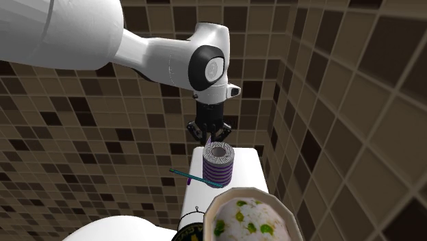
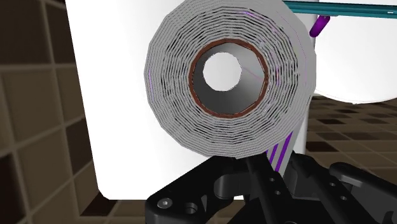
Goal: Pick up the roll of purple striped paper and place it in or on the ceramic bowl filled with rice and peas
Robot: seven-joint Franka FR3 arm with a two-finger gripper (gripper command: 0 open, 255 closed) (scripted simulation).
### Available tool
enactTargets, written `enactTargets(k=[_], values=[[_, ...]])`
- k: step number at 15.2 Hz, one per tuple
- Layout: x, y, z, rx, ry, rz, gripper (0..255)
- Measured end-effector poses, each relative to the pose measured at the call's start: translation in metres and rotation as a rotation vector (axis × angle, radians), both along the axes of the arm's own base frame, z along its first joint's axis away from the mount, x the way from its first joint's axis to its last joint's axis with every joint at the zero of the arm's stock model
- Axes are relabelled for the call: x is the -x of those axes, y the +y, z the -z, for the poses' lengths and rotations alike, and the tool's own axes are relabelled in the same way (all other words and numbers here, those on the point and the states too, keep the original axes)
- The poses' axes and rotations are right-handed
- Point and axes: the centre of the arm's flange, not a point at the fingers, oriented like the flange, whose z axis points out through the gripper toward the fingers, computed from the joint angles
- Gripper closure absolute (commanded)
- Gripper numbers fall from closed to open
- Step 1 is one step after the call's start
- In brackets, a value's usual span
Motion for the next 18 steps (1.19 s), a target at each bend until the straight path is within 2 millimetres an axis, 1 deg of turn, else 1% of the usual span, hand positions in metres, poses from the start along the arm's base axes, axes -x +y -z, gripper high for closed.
enactTargets(k=[2, 6, 18], values=[[0.0, 0.0, -0.002, 0.0, 0.001, 0.0, 255], [0.001, 0.001, -0.019, 0.0, 0.001, 0.0, 255], [0.0, 0.0, -0.083, 0.0, 0.001, 0.0, 255]])
